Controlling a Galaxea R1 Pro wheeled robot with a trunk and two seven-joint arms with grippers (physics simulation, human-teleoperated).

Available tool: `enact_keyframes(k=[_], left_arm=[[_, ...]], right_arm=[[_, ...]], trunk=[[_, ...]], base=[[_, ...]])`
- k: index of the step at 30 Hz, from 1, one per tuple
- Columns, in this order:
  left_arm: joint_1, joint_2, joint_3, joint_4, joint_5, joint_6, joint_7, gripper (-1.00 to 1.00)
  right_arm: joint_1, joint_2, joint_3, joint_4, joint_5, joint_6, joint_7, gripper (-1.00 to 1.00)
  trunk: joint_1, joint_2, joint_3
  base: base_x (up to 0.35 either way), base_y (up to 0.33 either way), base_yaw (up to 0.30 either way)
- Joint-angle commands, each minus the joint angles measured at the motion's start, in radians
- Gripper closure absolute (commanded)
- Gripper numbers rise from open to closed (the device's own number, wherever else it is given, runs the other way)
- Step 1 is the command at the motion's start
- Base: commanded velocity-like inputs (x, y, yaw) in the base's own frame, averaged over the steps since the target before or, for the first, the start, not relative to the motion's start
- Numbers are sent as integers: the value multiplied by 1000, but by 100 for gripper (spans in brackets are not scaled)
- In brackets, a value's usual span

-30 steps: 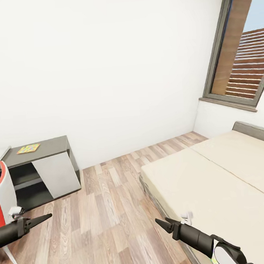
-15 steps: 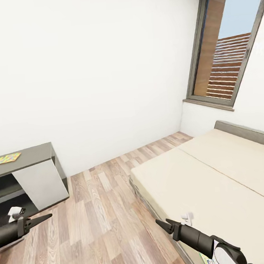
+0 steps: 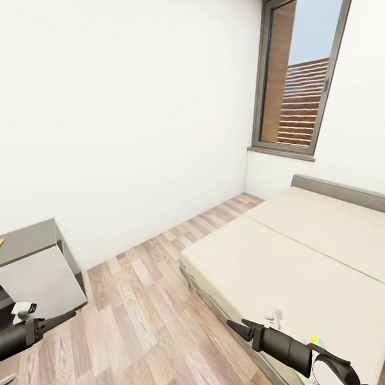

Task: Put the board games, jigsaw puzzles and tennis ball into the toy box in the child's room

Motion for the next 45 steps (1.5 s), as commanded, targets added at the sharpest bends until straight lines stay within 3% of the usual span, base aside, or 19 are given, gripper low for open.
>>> enact_keyframes(k=[1,19,32,39,45], left_arm=[[0,0,0,0,1,11,-3,-100],[0,0,1,0,2,11,-3,-100],[0,0,-1,0,-1,9,1,-100],[0,-1,-1,0,-10,-4,35,-100],[0,-23,-1,0,-14,-15,62,-100]], right_arm=[[-1,-1,1,-1,-10,7,-1,-100],[-1,-1,0,0,-10,7,-1,-100],[-1,-1,0,1,-10,7,-2,-100],[-1,-1,0,1,-11,7,-2,-100],[0,-1,0,4,-12,7,-2,-100]], trunk=[[1,-2,-1],[1,-2,17],[1,-2,30],[1,-2,37],[1,-2,43]], base=[[0,277,-229],[0,259,-229],[0,28,-229],[0,1,-229],[0,0,-229]])
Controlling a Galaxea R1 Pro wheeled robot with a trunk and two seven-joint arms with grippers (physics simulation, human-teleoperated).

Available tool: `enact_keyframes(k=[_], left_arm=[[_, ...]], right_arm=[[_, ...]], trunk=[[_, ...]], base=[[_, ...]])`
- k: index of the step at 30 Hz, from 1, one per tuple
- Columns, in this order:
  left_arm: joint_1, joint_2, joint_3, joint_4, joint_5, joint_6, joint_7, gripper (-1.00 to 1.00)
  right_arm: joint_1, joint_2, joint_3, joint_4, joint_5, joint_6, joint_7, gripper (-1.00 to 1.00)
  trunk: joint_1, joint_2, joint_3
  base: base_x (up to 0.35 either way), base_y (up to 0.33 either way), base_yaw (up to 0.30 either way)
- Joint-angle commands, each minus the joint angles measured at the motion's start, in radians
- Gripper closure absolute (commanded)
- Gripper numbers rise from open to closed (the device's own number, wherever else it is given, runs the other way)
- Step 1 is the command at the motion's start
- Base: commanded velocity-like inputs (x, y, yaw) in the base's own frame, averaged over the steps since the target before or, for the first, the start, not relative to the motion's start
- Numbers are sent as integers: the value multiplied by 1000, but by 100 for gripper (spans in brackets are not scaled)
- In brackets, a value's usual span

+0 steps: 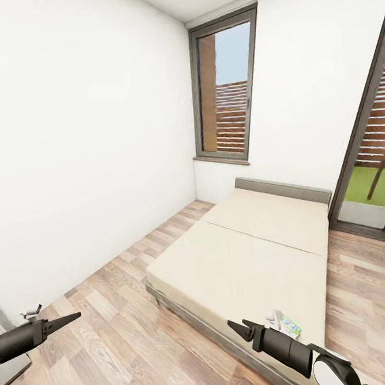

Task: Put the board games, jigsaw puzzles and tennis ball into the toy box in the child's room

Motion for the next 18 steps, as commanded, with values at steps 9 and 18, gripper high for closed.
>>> enact_keyframes(k=[9,18], left_arm=[[2,-30,1,82,-57,-22,10,-100],[3,-33,3,391,-257,-154,69,-100]], right_arm=[[-1,0,1,2,-10,8,-1,-100],[-1,-1,1,2,-10,8,-1,-100]], trunk=[[1,-2,7],[1,-2,16]], base=[[0,0,-229],[0,0,-229]])
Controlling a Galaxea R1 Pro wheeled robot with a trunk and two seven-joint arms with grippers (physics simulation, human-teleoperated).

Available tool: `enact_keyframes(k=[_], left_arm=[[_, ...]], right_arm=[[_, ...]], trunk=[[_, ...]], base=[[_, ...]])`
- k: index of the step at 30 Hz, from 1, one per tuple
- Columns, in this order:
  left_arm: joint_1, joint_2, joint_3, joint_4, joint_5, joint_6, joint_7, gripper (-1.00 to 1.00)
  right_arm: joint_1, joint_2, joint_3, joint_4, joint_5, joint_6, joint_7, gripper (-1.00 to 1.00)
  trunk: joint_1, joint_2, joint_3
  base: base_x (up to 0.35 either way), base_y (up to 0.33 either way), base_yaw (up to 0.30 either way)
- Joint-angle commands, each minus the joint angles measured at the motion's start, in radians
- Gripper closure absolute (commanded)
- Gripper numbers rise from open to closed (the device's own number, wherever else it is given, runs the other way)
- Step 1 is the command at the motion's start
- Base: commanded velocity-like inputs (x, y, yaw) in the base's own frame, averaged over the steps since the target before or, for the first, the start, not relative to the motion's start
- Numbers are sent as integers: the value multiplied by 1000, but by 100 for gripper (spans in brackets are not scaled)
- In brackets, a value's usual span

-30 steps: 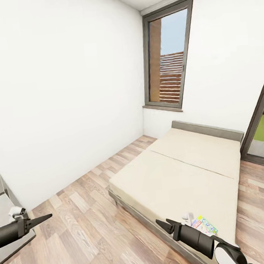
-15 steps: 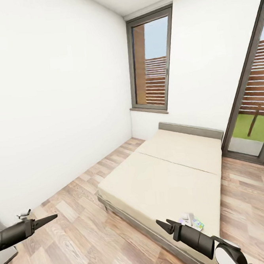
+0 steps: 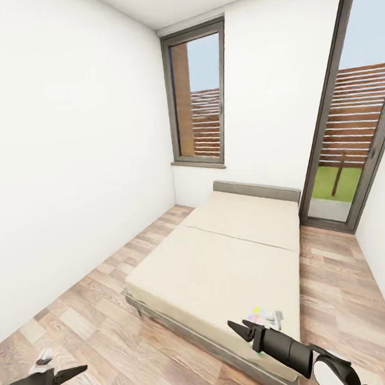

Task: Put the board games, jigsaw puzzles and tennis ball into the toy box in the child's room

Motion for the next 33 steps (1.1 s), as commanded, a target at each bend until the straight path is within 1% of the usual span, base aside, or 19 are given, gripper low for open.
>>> enact_keyframes(k=[1,3,5,6,11,12,14,15,17,20,24,25,28,29,33], left_arm=[[-1,-1,4,85,-38,-31,37,-100],[-1,-1,5,170,-60,-80,92,-100],[-1,-1,6,252,-74,-136,161,-100],[-1,-1,6,328,-82,-198,241,-100],[-1,-7,7,489,-92,-357,471,-100],[-1,-18,7,545,-94,-420,572,-100],[-1,-33,7,592,-96,-480,676,-100],[-1,-53,7,630,-98,-536,781,-100],[0,-75,7,662,-100,-582,887,-100],[1,-111,6,695,-102,-632,1037,-100],[2,-158,4,716,-103,-664,1217,-100],[2,-177,3,721,-104,-672,1293,-100],[2,-199,2,726,-105,-680,1387,-100],[2,-209,2,728,-106,-682,1432,-100],[2,-226,1,730,-106,-685,1493,-100]], right_arm=[[-1,-1,1,0,-10,6,-1,-100],[-1,-1,1,0,-11,6,-1,-100],[-1,-1,1,0,-11,6,-1,-100],[-1,-1,1,-1,-11,6,0,-100],[-1,0,1,-1,-11,6,0,-100],[-1,0,1,-1,-11,6,0,-100],[-1,0,1,-1,-11,6,0,-100],[-1,0,1,-1,-11,6,0,-100],[-1,0,1,-1,-11,6,0,-100],[-1,0,1,-1,-10,6,0,-100],[-1,0,1,-1,-10,6,-1,-100],[-1,0,1,-1,-10,6,-1,-100],[-1,0,1,-1,-10,6,-2,-100],[0,0,1,-1,-10,6,-2,-100],[0,0,1,-1,-9,7,-2,-100]], trunk=[[0,-1,1],[0,-1,3],[0,-1,5],[0,-1,6],[0,-1,11],[0,-1,12],[0,-1,14],[0,-1,15],[0,-1,17],[0,-1,20],[0,-1,24],[0,-1,25],[0,-1,28],[0,-1,29],[0,-1,33]], base=[[0,0,-229],[0,0,-229],[0,0,-229],[0,0,-229],[0,0,-229],[0,0,-229],[0,0,-229],[0,0,-229],[0,0,-229],[0,0,-229],[0,0,-229],[0,0,-229],[0,0,-229],[0,0,-229],[0,0,-229]])
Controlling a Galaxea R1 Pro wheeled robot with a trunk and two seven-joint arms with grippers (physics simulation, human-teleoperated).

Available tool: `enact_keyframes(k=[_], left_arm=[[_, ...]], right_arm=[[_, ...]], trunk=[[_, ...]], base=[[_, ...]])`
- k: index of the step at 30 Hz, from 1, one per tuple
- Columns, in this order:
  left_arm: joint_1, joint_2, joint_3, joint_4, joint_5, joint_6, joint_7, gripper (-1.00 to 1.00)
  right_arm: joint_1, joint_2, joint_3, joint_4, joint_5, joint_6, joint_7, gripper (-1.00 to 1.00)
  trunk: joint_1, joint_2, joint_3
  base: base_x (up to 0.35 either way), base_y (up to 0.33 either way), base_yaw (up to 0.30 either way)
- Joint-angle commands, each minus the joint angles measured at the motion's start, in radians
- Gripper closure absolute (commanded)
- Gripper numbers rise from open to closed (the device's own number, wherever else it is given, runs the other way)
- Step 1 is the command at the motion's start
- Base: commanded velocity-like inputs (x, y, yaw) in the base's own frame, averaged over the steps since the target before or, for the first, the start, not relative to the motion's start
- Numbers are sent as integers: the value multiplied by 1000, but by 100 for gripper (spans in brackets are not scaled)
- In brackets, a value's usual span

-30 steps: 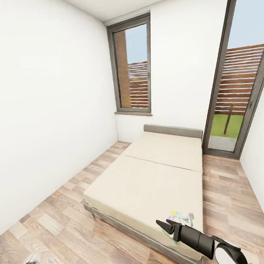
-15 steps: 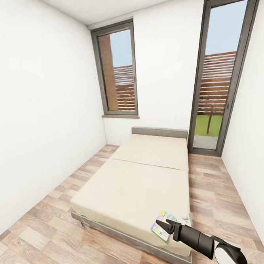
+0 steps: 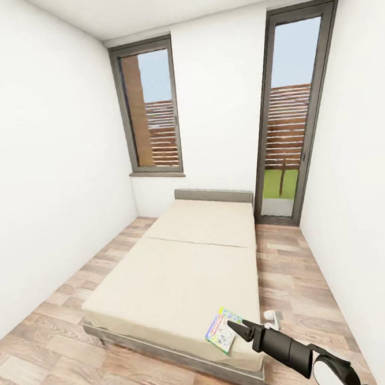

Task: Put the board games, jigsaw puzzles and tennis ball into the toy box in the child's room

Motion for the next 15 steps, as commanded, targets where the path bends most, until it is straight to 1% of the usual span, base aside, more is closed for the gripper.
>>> enact_keyframes(k=[1,4,8,9,12,13,15], left_arm=[[0,-2,8,2,-11,-4,10,-100],[0,-9,8,2,-9,-4,22,-100],[0,-36,9,3,-6,-4,27,-100],[1,-56,9,4,-5,-4,28,-100],[1,-91,9,4,-5,-5,28,-100],[1,-116,9,4,-5,-6,28,-100],[1,-142,9,4,-5,-6,28,-100]], right_arm=[[-1,-1,1,0,-10,6,-1,-100],[0,-1,1,0,-10,6,-1,-100],[0,-1,1,-1,-9,7,-1,-100],[0,-1,1,0,-9,7,-2,-100],[0,-1,1,0,-9,7,-2,-100],[1,-1,1,0,-8,7,-3,-100],[1,-1,1,-1,-8,7,-6,-100]], trunk=[[0,-1,1],[0,-1,4],[0,-1,5],[0,-1,6],[0,-1,6],[0,-1,6],[0,-1,6]], base=[[0,0,-229],[0,0,-222],[0,0,-107],[0,0,-47],[0,0,-31],[0,0,-16],[0,0,-11]])
